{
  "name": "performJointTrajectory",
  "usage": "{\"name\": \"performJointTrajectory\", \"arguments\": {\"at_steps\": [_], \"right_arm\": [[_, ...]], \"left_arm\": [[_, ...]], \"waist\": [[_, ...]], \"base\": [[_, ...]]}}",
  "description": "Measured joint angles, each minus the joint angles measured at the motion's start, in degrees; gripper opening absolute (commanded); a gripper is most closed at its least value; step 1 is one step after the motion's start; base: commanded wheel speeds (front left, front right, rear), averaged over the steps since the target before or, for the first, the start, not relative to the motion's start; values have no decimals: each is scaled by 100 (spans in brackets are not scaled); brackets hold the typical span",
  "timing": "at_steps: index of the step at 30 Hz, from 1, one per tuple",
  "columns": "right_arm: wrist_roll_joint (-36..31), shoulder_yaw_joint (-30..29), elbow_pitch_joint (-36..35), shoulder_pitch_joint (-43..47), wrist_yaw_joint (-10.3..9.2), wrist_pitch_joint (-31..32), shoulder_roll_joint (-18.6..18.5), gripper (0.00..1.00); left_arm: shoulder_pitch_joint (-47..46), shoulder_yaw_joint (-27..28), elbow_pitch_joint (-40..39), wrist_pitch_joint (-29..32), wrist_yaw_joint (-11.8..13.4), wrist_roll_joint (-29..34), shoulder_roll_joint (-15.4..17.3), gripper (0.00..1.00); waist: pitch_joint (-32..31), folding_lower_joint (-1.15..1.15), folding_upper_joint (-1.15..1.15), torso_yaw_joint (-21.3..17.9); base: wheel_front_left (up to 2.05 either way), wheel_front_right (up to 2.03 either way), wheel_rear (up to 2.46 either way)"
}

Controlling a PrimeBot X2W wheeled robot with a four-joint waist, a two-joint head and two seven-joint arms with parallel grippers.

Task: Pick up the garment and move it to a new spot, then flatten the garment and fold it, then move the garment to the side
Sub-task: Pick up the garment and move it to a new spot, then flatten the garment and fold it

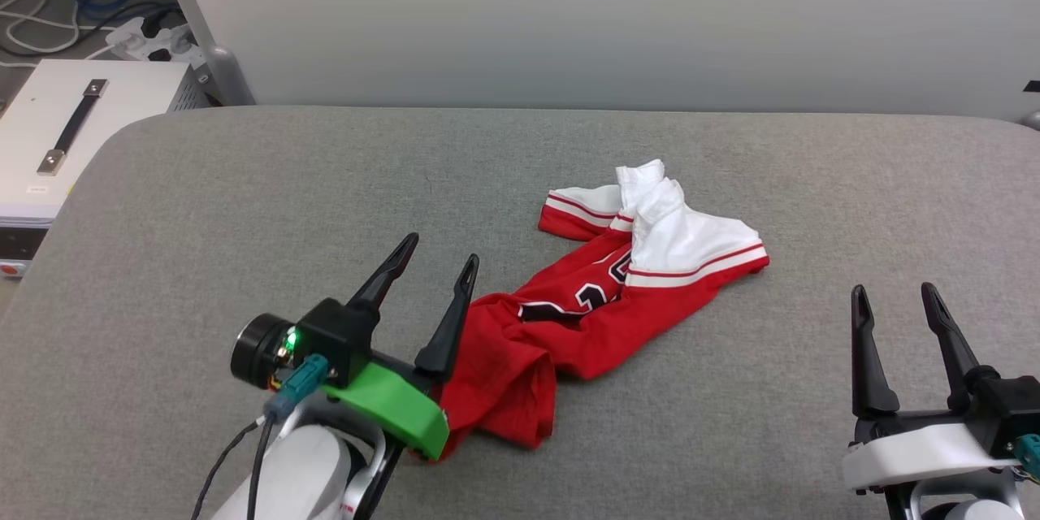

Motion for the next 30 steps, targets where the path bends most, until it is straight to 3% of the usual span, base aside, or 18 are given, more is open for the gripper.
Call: {"name": "performJointTrajectory", "arguments": {"at_steps": [7, 20, 22, 30], "right_arm": [[1, 34, 2, 15, 0, 0, 0, 100], [-125, 264, 200, 74, 0, 11, -2, 100], [-144, 468, 322, 40, 0, 336, -29, 100], [521, 1594, 472, -965, 0, 2955, -1025, 100]], "left_arm": [[849, 726, -578, 1, 19, 630, -213, 100], [1209, 1521, -547, 1, -503, 1300, -816, 100], [1209, 1579, -512, 1, -587, 1383, -898, 100], [1190, 1749, -432, 1, -824, 1560, -1274, 100]], "waist": [[-31, 0, 0, 38], [31, 0, 0, 188], [65, 0, 0, 237], [310, 0, 0, 559]], "base": [[0, 0, 0], [0, 0, 0], [0, 0, 0], [0, 0, 0]]}}
